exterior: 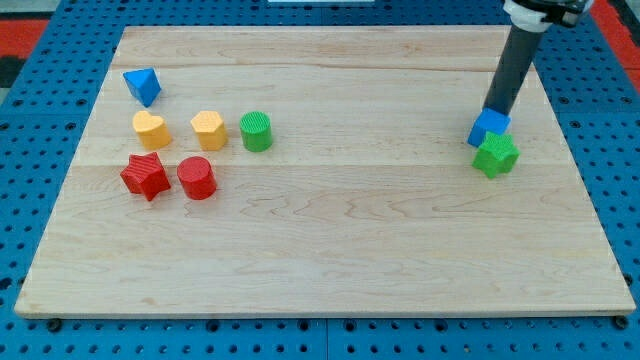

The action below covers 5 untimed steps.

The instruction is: Push the green star along with blue cube towards the top side

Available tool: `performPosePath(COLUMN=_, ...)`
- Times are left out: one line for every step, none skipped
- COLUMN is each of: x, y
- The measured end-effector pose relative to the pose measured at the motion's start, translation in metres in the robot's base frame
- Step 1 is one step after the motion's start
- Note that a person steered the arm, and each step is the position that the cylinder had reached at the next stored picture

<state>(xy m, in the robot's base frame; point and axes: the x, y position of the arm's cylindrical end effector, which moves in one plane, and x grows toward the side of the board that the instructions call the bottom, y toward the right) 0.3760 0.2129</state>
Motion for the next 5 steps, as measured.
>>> performPosePath(x=0.007, y=0.054)
performPosePath(x=0.034, y=0.113)
performPosePath(x=0.076, y=0.097)
performPosePath(x=0.068, y=0.044)
performPosePath(x=0.047, y=0.037)
